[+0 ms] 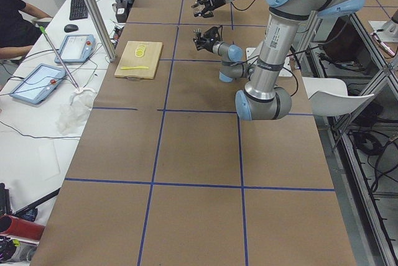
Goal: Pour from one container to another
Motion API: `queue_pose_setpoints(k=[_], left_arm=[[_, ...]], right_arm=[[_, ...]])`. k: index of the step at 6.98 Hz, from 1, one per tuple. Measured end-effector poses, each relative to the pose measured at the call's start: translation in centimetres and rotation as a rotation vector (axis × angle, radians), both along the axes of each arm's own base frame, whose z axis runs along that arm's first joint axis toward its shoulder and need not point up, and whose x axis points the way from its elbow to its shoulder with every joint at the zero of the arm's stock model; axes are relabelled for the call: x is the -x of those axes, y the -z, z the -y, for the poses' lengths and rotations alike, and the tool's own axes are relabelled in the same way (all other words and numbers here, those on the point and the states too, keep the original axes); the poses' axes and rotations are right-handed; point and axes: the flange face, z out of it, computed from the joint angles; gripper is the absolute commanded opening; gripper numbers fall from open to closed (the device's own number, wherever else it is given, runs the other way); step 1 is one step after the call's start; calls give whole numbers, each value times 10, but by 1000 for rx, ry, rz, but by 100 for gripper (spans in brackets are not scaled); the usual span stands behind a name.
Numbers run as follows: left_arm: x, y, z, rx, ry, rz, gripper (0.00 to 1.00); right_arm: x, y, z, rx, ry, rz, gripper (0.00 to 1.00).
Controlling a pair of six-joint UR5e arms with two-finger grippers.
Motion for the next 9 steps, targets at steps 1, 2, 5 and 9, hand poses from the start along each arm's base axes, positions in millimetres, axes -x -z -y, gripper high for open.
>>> queue_pose_setpoints(k=[1, 2, 5, 9], left_arm=[[12, -6, -2, 3, 8, -4, 0], [24, -14, -3, 9, 21, -6, 0], [64, -69, -2, 51, 114, -12, 0], [143, -177, -6, 136, 303, 10, 0]], right_arm=[[-4, -18, -1, 11, -4, 52, 0], [-9, -39, -1, 20, -9, 94, 0], [-31, -101, 0, 53, -39, 196, 0], [-80, -204, 9, 83, -53, 286, 0]])
